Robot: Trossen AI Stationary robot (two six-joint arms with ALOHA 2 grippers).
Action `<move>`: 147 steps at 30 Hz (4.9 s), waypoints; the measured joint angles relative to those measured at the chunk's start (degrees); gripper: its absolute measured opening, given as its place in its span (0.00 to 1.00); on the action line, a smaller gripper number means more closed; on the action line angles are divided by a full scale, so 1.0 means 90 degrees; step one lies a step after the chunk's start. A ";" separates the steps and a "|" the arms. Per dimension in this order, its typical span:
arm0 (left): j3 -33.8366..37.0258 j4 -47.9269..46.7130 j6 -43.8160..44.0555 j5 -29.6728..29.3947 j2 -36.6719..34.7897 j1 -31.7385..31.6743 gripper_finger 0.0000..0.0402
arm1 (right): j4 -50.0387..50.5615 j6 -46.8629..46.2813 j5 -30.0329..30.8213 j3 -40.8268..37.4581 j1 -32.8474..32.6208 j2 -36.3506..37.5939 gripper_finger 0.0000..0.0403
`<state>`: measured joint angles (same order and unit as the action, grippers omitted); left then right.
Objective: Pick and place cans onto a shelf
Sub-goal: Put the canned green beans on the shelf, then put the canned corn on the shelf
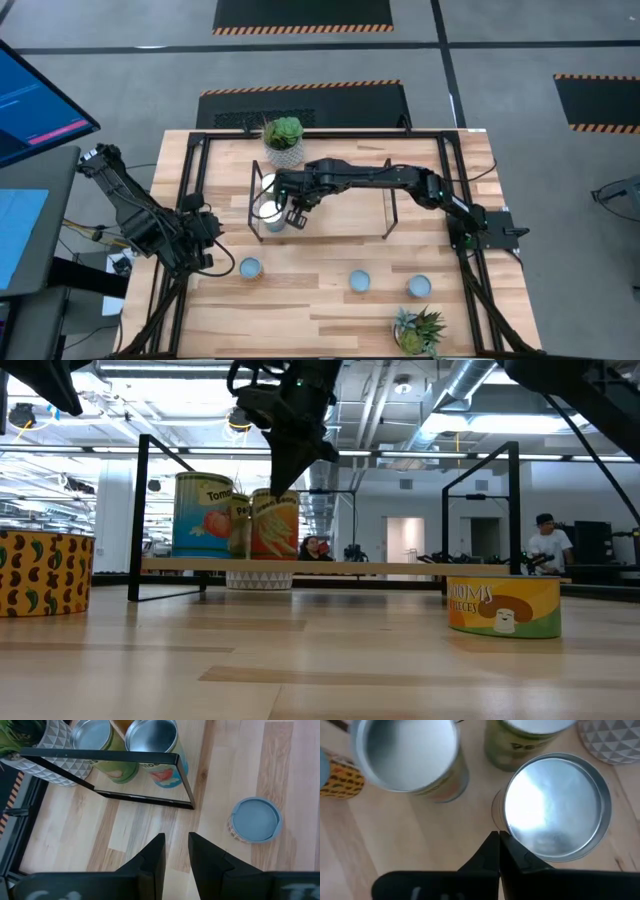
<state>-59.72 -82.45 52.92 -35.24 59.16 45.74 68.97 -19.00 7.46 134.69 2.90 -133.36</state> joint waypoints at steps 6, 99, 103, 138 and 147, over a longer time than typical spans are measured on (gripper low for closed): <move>0.0000 -0.0010 -0.0002 -0.0005 -0.0001 0.0000 0.18 | -0.0002 0.0001 0.0021 0.0000 0.0099 0.0000 0.06; -0.0002 0.2686 -0.1427 0.0367 0.0112 -0.0284 0.18 | 0.1824 -1.1793 -0.0321 -0.4919 -0.5114 0.2814 0.22; -0.0002 0.2707 -0.1455 0.0367 0.0112 -0.0389 0.18 | 0.2017 -1.1931 -0.0318 -0.4918 -0.5052 0.2805 0.32; -0.0002 0.2729 -0.1644 0.0372 0.0112 -0.0583 0.18 | -0.0098 -1.2165 -0.0713 -0.6798 -0.4889 0.2849 0.41; -0.0002 0.2728 -0.1733 0.0372 0.0112 -0.0583 0.18 | 0.0254 -1.2147 -0.0695 -0.6817 -0.4836 0.2827 0.24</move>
<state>-59.75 -57.90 37.32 -31.90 60.16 40.49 71.26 -128.33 1.21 73.34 -40.62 -107.92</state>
